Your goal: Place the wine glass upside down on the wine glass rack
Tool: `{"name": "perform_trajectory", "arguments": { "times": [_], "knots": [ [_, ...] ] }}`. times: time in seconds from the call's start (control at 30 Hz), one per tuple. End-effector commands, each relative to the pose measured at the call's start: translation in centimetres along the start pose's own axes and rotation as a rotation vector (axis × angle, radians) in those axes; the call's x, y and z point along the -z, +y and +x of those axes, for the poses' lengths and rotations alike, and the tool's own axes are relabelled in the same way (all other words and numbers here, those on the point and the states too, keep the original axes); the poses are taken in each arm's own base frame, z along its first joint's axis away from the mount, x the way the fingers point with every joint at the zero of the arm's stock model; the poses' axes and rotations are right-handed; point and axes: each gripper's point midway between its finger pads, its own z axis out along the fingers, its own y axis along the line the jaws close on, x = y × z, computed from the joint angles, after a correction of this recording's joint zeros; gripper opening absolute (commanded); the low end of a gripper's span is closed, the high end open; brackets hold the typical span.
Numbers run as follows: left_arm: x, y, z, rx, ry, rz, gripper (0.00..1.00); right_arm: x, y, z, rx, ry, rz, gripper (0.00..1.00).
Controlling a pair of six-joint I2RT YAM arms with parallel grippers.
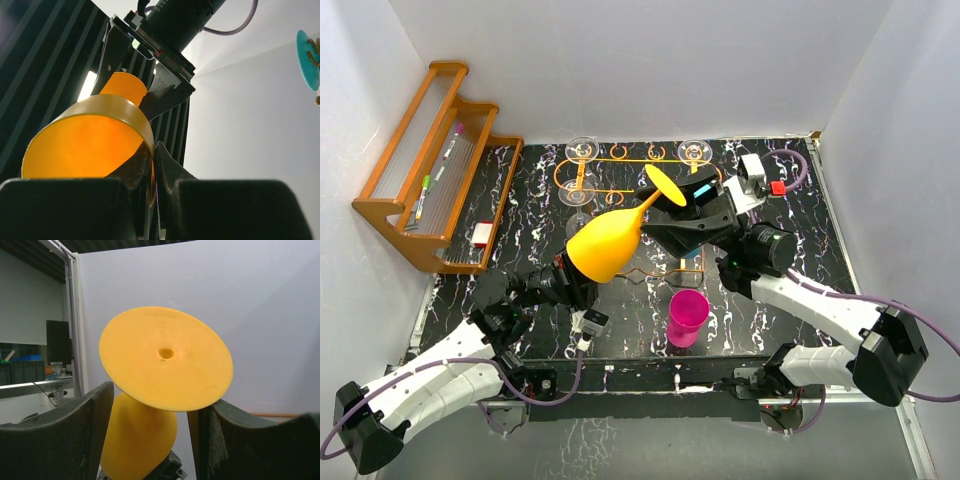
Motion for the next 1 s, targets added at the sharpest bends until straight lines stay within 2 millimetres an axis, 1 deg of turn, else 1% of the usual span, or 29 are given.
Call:
{"name": "perform_trajectory", "arguments": {
  "times": [0.0, 0.17, 0.27, 0.4, 0.6, 0.67, 0.73, 0.77, 0.83, 0.9, 0.97],
  "knots": [
    [-0.3, 2.4, 0.9, -0.057, 0.0, -0.057, 0.0, -1.3, 2.0, -2.6, 0.01, -0.085, -0.104, 0.57],
    [-0.3, 2.4, 1.1, -0.061, 0.005, -0.053, 0.0, -1.4, 2.2, -2.2, 0.0, -0.08, -0.13, 0.39],
    [-0.3, 2.5, 1.2, -0.064, 0.009, -0.051, 0.0, -1.5, 2.4, -2.0, -0.031, -0.07, -0.144, 0.31],
    [-0.2, 2.7, 1.5, -0.069, 0.02, -0.05, 0.0, -1.5, 2.5, -1.6, -0.062, -0.067, -0.149, 0.25],
    [-0.2, 2.8, 1.7, -0.076, 0.027, -0.047, 0.0, -1.7, 2.9, -0.5, -0.112, -0.075, -0.164, 0.08],
    [-0.1, 2.5, 1.5, -0.072, 0.023, -0.039, 0.0, -1.9, 3.3, -0.6, -0.113, -0.089, -0.173, 0.08],
    [0.0, 2.1, 1.2, -0.066, 0.02, -0.032, 0.13, -2.0, 3.1, -1.4, -0.104, -0.116, -0.149, 0.08],
    [0.1, 2.1, 1.1, -0.066, 0.02, -0.033, 0.21, -2.1, 2.9, -2.1, -0.076, -0.137, -0.119, 0.08],
    [0.3, 1.9, 0.9, -0.059, 0.018, -0.03, 0.33, -2.5, 2.3, -3.2, -0.003, -0.122, -0.047, 0.08],
    [0.4, 2.0, 0.7, -0.05, 0.016, -0.036, 0.41, -2.9, 1.7, -4.2, 0.055, -0.101, 0.027, 0.08],
    [0.6, 2.0, 0.5, -0.041, 0.012, -0.04, 0.45, -2.9, 1.6, -5.5, 0.105, -0.108, 0.076, 0.08]
  ]
}}
